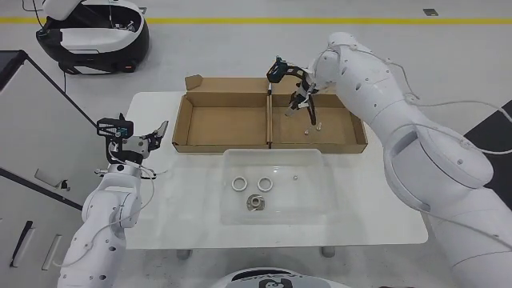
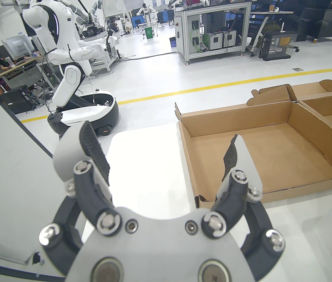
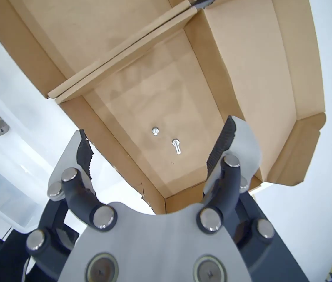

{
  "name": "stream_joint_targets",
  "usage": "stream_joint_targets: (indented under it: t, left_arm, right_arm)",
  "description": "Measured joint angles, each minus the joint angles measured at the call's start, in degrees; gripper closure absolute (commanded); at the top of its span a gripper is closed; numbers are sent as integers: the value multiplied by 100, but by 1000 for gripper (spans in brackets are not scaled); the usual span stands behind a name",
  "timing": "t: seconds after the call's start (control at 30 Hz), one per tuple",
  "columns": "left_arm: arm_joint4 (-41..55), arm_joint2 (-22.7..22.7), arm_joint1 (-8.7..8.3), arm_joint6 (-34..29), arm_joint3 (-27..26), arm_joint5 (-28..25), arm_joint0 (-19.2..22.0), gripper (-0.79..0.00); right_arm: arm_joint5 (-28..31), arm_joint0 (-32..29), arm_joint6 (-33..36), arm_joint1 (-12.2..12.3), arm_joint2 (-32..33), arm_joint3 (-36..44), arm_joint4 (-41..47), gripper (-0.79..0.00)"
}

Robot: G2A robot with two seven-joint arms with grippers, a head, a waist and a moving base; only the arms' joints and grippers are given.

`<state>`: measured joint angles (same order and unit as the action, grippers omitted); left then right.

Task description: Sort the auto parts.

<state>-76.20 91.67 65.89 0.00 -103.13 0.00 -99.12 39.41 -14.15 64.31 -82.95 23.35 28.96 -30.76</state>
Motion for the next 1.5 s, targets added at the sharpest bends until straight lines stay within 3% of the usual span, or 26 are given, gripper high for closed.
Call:
stream_joint_targets:
  t: [0.23,0.57,0.87,1.1,1.5]
  left_arm:
    - [0,0,0,0,0,0,0,-785]
    - [0,0,0,0,0,0,0,-785]
    - [0,0,0,0,0,0,0,-785]
    - [0,0,0,0,0,0,0,-785]
    - [0,0,0,0,0,0,0,-785]
  right_arm:
    - [-316,-199,373,618,36,1595,123,-785]
    - [-1305,-481,1363,2073,155,4724,1016,-785]
    - [-1680,-475,1739,3130,-44,6479,1526,-785]
    - [-1727,-260,1785,3541,-485,7037,1767,-785]
    - [-1725,-256,1783,3546,-490,7044,1776,-785]
